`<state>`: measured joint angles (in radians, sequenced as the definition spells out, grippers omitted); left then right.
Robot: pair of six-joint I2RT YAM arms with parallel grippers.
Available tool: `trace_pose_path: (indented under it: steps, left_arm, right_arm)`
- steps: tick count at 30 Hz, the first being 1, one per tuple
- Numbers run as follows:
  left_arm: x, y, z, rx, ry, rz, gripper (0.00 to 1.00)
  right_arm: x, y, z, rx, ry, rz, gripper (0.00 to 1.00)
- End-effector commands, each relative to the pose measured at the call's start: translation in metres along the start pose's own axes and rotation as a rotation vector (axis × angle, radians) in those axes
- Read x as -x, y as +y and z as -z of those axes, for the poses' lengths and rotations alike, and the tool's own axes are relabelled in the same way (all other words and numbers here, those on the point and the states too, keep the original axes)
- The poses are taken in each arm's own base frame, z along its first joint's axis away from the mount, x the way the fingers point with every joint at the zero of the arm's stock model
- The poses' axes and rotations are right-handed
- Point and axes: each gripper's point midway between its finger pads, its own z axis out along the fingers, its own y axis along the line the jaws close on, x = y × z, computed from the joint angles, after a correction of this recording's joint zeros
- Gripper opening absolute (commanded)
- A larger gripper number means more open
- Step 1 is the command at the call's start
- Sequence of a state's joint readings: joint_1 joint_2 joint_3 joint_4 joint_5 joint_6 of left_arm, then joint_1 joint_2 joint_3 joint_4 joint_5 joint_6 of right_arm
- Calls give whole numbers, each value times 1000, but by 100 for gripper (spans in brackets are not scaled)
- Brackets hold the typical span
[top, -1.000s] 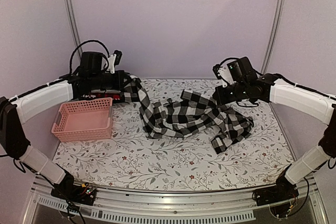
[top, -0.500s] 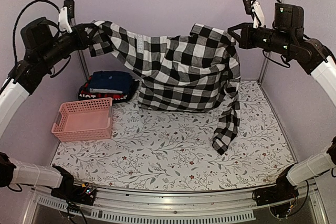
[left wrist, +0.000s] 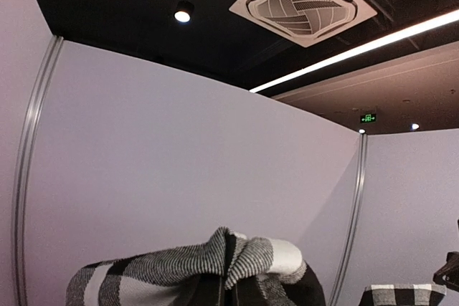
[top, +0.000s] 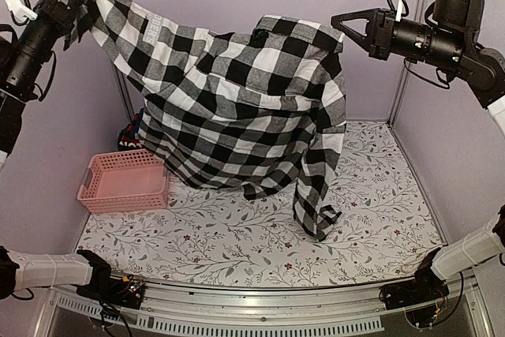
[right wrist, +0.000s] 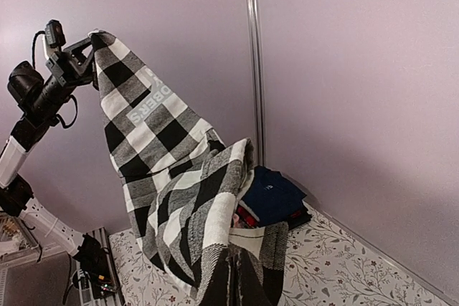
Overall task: Fold and stack the mixed laundry pile
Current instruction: Flatten out the crumpled shirt at the center of the board.
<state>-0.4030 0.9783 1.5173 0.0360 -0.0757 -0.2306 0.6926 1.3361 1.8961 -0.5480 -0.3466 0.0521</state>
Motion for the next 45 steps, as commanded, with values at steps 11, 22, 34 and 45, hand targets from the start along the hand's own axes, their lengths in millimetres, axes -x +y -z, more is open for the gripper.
trace_pose_path:
  steps: [11, 22, 34, 45]
  left_arm:
    - [-243, 4, -199, -134, 291, 37, 0]
    - [-522, 58, -207, -65, 664, 188, 98]
    - [-544, 61, -60, 123, 1120, 172, 99]
    - [-614, 25, 127, 177, 1553, 119, 87]
  right_arm:
    - [-150, -249, 103, -829, 57, -326, 0]
    - [-333, -311, 150, -1057, 310, -543, 0]
    - [-395, -356, 188, -1184, 397, -634, 0]
    - [-388, -357, 186, -1166, 371, -638, 0]
